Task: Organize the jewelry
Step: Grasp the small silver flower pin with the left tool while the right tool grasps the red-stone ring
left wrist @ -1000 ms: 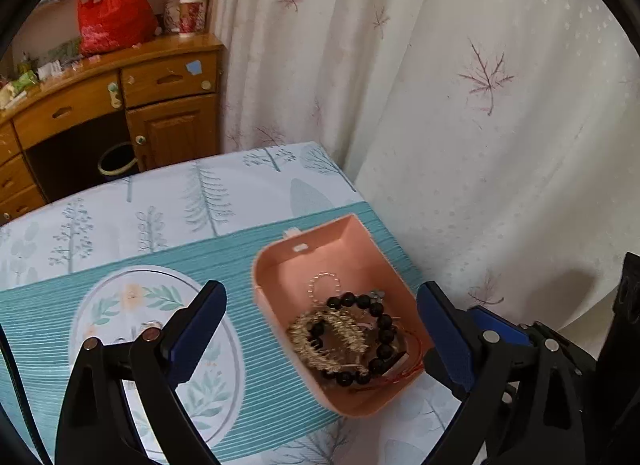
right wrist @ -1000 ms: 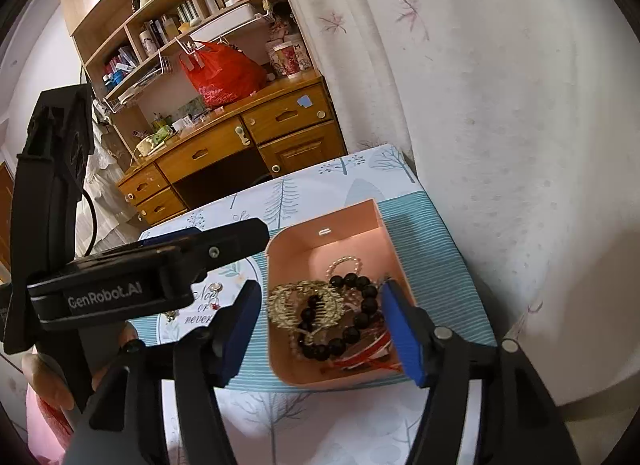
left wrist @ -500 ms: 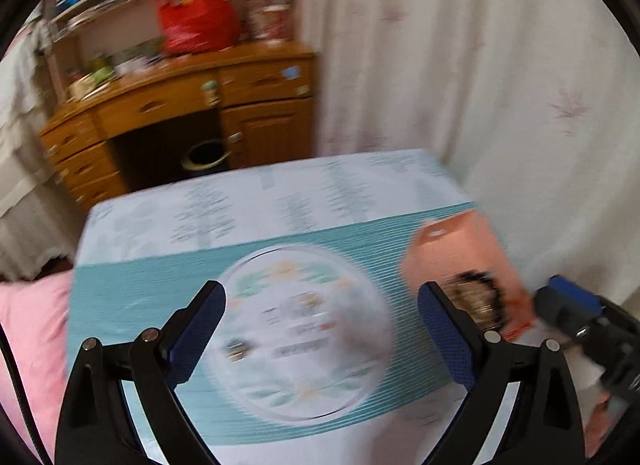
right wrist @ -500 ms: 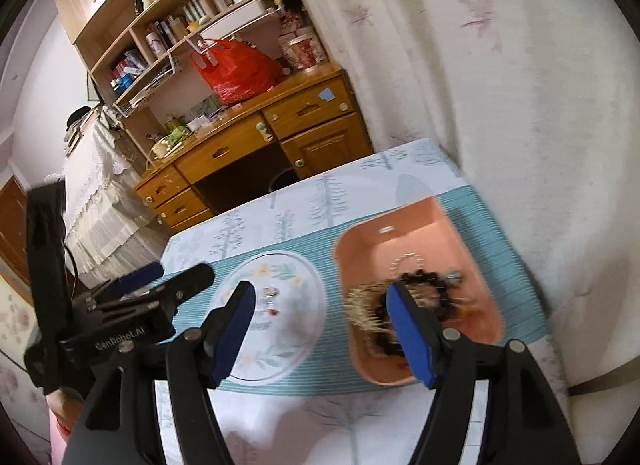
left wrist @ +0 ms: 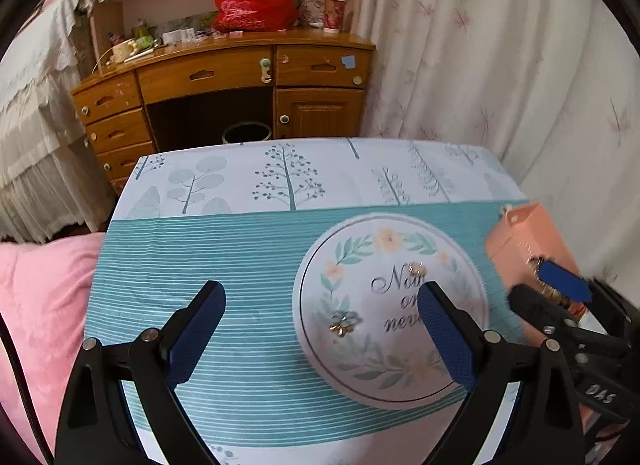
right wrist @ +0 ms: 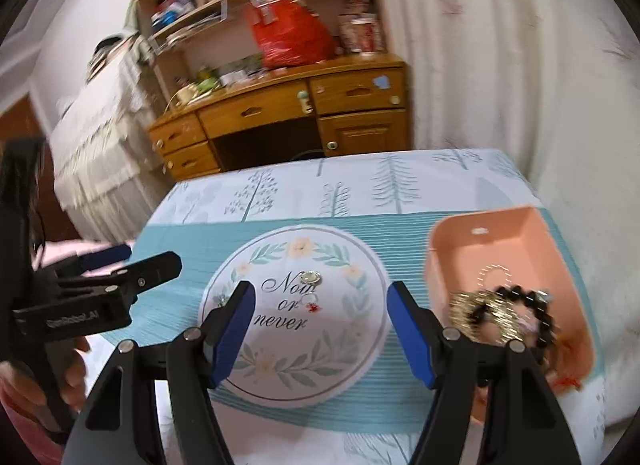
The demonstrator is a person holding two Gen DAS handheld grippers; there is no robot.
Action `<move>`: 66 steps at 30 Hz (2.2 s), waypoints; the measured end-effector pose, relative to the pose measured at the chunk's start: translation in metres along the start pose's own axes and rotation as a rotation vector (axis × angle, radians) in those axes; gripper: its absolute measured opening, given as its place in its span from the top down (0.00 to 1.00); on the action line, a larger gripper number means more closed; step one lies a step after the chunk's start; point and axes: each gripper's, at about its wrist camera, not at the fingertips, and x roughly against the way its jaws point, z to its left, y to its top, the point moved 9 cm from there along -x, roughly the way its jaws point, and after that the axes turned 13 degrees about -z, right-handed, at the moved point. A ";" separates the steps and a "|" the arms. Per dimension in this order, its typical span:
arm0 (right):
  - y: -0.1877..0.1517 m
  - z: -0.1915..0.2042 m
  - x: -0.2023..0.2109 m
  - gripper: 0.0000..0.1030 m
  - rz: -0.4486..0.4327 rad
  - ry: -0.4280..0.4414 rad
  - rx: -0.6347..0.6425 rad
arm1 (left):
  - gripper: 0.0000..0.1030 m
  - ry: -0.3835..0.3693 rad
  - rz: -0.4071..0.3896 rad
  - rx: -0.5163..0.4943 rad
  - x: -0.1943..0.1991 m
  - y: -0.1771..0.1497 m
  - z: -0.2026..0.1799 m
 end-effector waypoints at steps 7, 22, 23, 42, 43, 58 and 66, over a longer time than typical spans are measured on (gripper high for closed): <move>-0.032 0.014 -0.032 0.33 0.039 -0.011 0.146 | 0.07 -0.124 0.022 -0.019 -0.010 -0.019 -0.017; -0.056 0.009 -0.060 0.55 0.111 -0.021 0.136 | 0.07 -0.080 0.072 -0.078 -0.048 -0.055 -0.013; -0.055 0.009 -0.061 0.58 0.111 -0.023 0.130 | 0.07 -0.089 0.069 -0.080 -0.048 -0.056 -0.014; -0.052 0.030 -0.075 0.92 0.121 -0.007 0.260 | 0.35 -0.050 0.029 -0.133 -0.064 -0.060 -0.019; -0.052 0.031 -0.074 0.92 0.121 -0.008 0.269 | 0.42 -0.058 0.026 -0.135 -0.064 -0.060 -0.021; -0.059 0.029 -0.063 0.92 0.151 0.024 0.238 | 0.82 -0.061 0.023 -0.138 -0.056 -0.060 -0.026; -0.062 0.028 -0.046 0.92 0.189 0.096 0.133 | 0.82 -0.061 0.088 -0.063 -0.051 -0.062 -0.028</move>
